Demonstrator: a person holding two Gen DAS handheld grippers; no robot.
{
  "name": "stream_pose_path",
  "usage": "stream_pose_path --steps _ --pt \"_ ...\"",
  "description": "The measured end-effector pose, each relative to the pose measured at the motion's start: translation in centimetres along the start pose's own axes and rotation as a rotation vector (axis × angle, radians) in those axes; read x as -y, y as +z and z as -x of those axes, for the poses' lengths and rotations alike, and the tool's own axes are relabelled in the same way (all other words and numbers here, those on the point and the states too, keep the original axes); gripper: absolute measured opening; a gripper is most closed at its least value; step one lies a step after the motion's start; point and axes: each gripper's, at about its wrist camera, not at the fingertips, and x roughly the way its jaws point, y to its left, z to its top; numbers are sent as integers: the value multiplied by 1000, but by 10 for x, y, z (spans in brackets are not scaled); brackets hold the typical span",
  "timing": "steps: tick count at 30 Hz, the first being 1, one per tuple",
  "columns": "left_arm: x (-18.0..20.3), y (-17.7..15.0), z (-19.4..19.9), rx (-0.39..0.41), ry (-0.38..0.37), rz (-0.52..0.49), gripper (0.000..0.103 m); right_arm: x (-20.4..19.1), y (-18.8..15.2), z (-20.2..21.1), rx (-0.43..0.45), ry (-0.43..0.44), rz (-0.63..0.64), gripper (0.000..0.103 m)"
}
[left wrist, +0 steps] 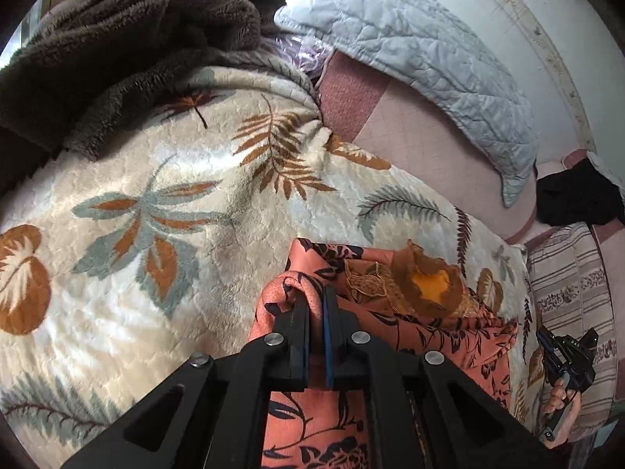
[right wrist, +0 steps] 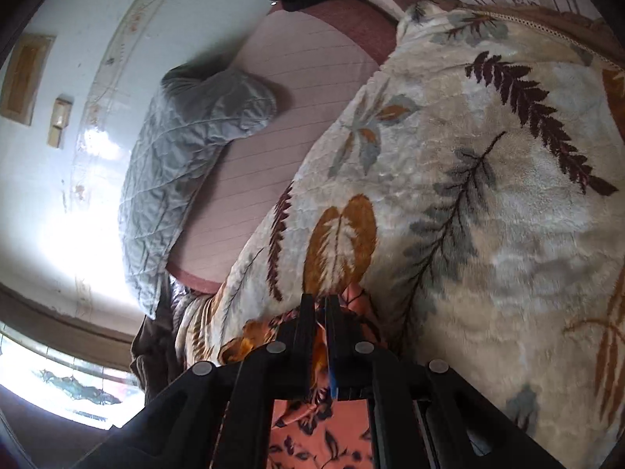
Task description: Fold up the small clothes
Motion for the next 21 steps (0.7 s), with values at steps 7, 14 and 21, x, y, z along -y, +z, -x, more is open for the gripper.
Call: stream_pose_path --steps 7,14,21 --pt "-42 13 -43 -49 -117 181 7 17 3 -34 -60 34 26 10" --pt "-56 7 7 154 -178 241 52 -21 -23 -34 -114 -73 331 74" --pt "-53 -24 35 153 -123 187 65 -63 -78 -67 -173 -348 739 74"
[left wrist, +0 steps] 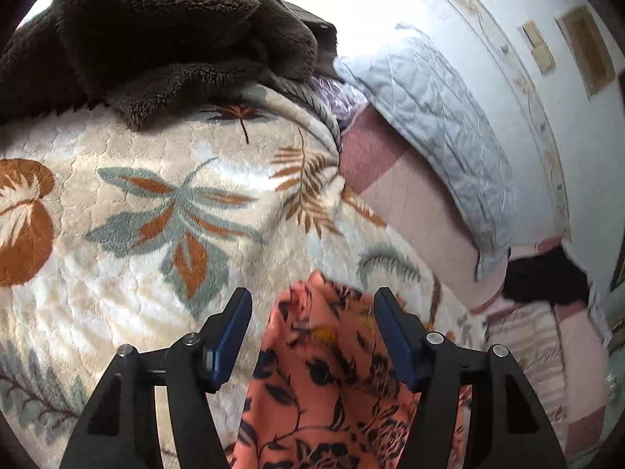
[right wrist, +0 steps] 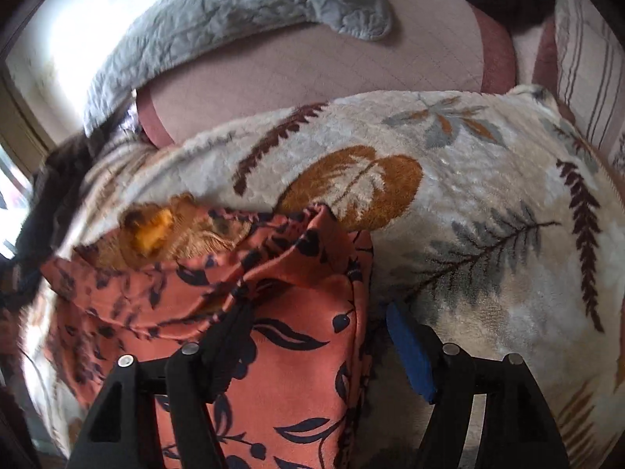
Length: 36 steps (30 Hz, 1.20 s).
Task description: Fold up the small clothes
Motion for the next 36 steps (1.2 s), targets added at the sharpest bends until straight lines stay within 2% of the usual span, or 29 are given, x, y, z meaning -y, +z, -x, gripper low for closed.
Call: stream_pose_path --steps 5,8,10,14,17,19,21,23,25,26,27,30,33,35,36 --pt "19 -40 -10 -125 143 -180 65 -9 8 -20 11 -72 45 74" --pt "38 -44 -34 -153 193 -276 65 -1 18 -27 45 -60 -12 74" --pt "48 -36 -59 -180 217 -295 65 4 27 -32 68 -60 -64 74" --pt "59 -5 -105 -177 189 -234 65 24 44 -43 106 -53 -213 74" --pt "47 21 -118 -120 115 -62 65 43 51 -44 137 -62 -329 74" --pt "39 24 -111 -108 101 12 65 49 48 -30 182 -30 -369 74" --pt "37 14 -94 -108 80 -23 65 51 36 -8 212 7 -355 74" --pt "31 -1 -66 -70 111 -66 66 49 20 18 236 25 -305 72" --pt "21 -20 -35 -40 160 -76 66 44 2 40 238 57 -255 70" --pt "18 -31 -22 -32 205 -95 66 41 -8 51 230 81 -238 61" --pt "19 -44 -10 -27 254 -131 66 37 -17 59 218 100 -225 57" --pt "29 -87 17 -22 357 -248 67 13 -46 80 200 144 -191 56" --pt "41 -121 4 -106 518 -350 70 -23 -72 87 174 188 -158 56" --pt "38 -139 -23 -235 595 -389 71 -49 -85 81 148 212 -148 56" --pt "39 -147 -29 -260 646 -408 73 -60 -92 74 119 221 -157 56"
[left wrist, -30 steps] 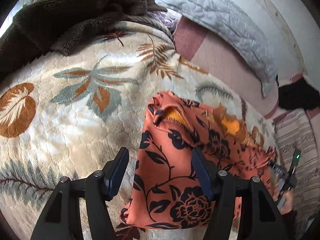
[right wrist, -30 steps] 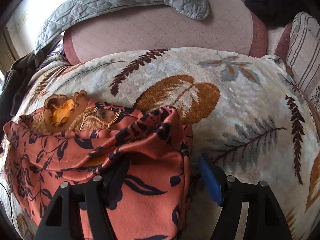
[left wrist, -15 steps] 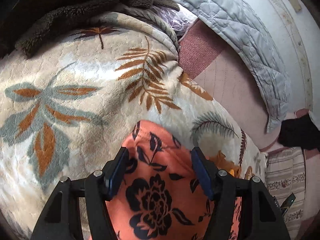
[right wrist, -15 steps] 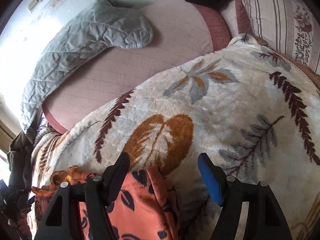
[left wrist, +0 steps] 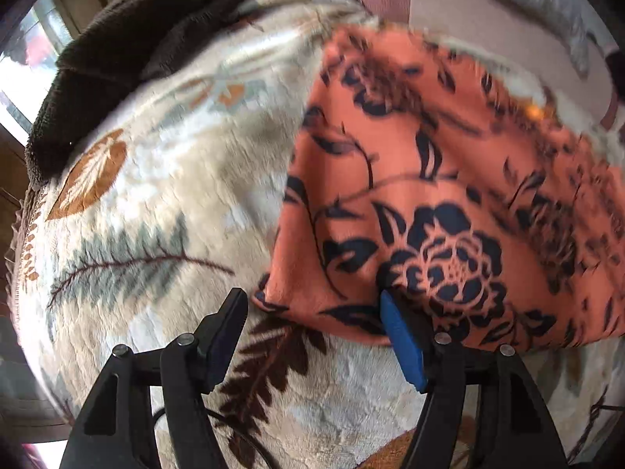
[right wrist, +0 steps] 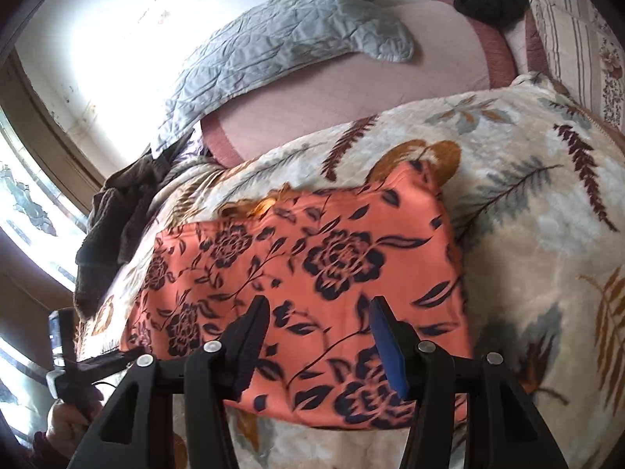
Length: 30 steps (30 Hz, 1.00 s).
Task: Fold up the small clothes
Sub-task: 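Release the dress with both grippers and pull them back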
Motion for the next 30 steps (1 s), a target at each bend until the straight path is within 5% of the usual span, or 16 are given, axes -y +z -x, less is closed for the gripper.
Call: stream_pose_path --steps 2,5,10,17,23,26,30 --pt "6 -10 21 7 56 -24 71 -9 -15 -28 -106 -16 -34 56" --pt "9 -31 79 76 30 -94 71 -5 -40 -65 -216 -92 -43 57" --pt "-8 -67 157 206 17 -93 74 -2 -50 -22 -158 -43 -120 56" --pt "-2 -104 213 305 10 -52 77 -1 -62 51 -50 69 -143 57" --pt "2 -121 226 377 -82 48 93 -6 -80 86 9 237 -158 60" --pt "5 -128 207 336 -145 97 94 -1 -99 90 38 289 -158 63" --pt "13 -130 171 256 -120 102 94 18 -114 77 -9 317 -204 68"
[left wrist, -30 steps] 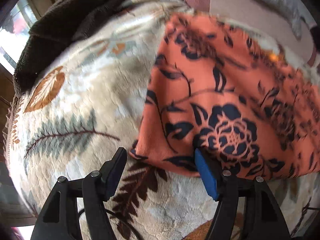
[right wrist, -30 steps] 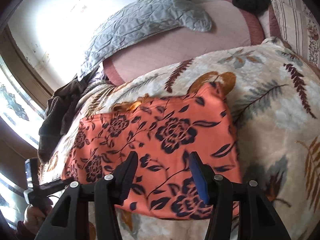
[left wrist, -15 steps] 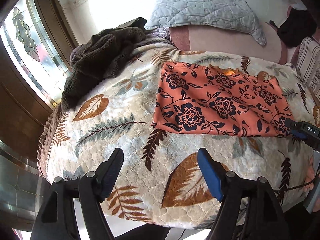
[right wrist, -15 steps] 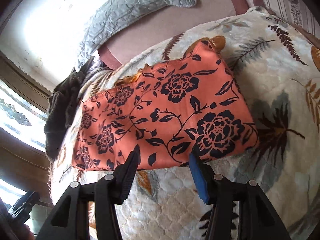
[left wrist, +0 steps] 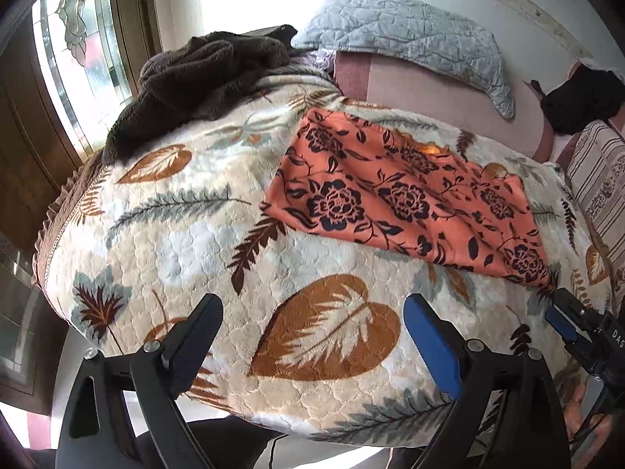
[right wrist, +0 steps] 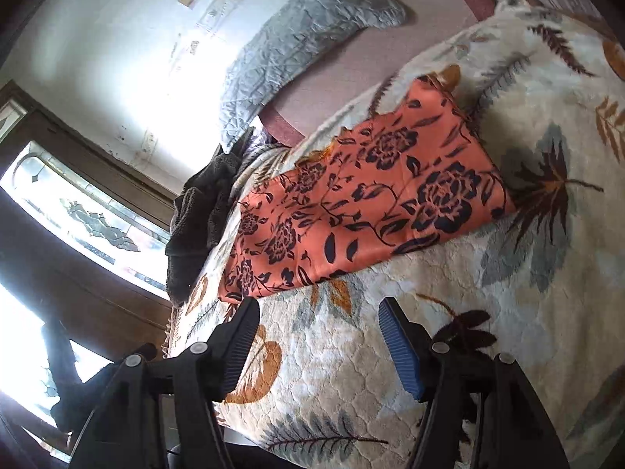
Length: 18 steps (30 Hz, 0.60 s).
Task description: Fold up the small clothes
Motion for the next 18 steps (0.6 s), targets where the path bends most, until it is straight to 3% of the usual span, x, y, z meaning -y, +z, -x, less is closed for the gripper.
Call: stream_pose_path --steps 5,9,15,18 --pt "-14 -3 -41 -59 -34 58 94 34 -1 -21 -73 101 -206 70" --pt "-34 4 -76 -87 -77 170 94 60 1 -34 -68 152 -351 72" --pt "-53 19 -111 -91 -190 330 94 87 5 -53 -42 121 -488 73" --pt "-53 25 -134 -140 -234 373 94 91 7 -56 -4 129 -508 73"
